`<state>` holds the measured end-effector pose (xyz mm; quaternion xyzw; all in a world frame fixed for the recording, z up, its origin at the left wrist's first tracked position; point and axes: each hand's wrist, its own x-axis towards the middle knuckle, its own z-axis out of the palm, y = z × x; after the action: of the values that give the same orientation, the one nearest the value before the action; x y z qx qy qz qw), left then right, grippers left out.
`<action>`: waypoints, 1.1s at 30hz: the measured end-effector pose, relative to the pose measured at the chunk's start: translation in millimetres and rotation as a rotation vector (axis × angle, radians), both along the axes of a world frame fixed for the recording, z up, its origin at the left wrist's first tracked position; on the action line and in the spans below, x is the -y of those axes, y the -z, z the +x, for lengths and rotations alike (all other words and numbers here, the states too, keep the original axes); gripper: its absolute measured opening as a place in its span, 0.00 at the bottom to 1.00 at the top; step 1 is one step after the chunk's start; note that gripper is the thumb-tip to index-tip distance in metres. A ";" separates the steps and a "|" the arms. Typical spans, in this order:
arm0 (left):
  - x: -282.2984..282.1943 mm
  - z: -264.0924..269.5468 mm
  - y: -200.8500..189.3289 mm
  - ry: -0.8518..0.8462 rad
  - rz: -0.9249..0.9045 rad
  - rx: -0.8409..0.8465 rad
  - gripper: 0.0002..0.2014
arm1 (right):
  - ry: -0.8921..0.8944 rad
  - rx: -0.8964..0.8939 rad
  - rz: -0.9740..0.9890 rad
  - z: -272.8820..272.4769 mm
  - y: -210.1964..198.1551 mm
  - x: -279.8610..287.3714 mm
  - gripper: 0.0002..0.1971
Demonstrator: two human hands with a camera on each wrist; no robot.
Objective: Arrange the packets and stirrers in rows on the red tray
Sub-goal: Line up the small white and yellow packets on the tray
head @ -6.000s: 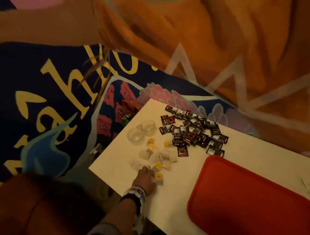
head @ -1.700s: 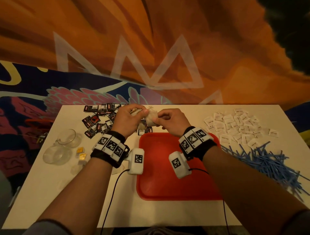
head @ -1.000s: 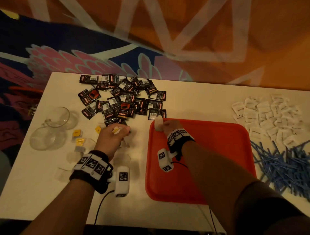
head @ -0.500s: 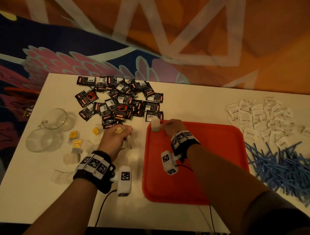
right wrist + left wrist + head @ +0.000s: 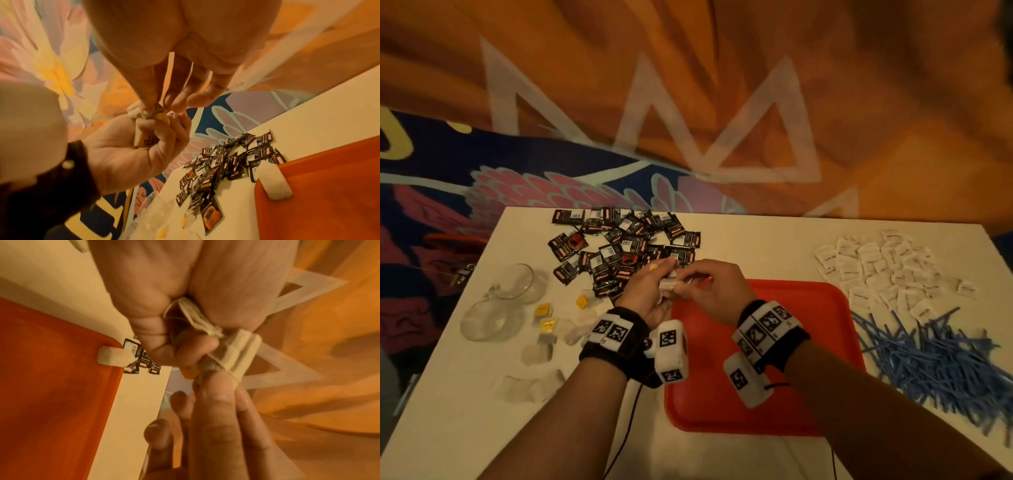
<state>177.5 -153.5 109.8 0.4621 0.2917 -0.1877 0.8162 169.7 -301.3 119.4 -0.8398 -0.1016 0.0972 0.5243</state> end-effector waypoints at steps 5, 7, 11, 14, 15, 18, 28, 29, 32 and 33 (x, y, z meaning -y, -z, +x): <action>8.6 -4.4 -18.4 -0.004 -0.238 -0.059 0.10 | 0.118 -0.088 0.146 -2.0 -14.6 14.8 0.08; 8.3 -9.4 -20.7 -0.015 -0.291 -0.054 0.13 | 0.181 -0.193 0.288 -2.7 -22.3 19.5 0.08; 6.8 -18.4 -9.9 0.020 -0.147 0.003 0.08 | 0.284 -0.342 0.569 -4.1 -41.4 26.8 0.06; 10.2 -24.6 -12.1 0.053 0.023 0.138 0.08 | 0.336 -0.418 0.711 -1.9 -47.7 31.8 0.08; 12.2 -26.0 -15.5 0.073 0.044 0.183 0.12 | 0.350 -0.433 0.736 -0.9 -47.9 32.9 0.07; 21.5 -27.7 -27.5 0.100 0.159 0.271 0.11 | 0.371 -0.470 0.781 0.0 -46.6 34.5 0.06; 15.6 -3.2 -72.8 0.474 1.336 0.742 0.05 | 0.333 -0.353 0.261 2.6 -25.4 60.7 0.08; 15.7 -0.1 -76.4 0.545 1.398 0.777 0.06 | 0.280 -0.255 0.199 4.4 -26.8 61.7 0.12; 18.8 6.3 -85.2 0.631 1.446 0.844 0.06 | 0.101 0.000 0.073 8.5 -38.5 54.1 0.16; 19.9 7.6 -86.5 0.631 1.448 0.851 0.06 | 0.082 0.050 0.061 10.7 -40.6 50.4 0.13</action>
<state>185.0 -173.5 196.3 0.9528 -0.1294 0.0138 0.2745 180.4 -351.7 160.0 -0.8292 -0.0829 0.0516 0.5504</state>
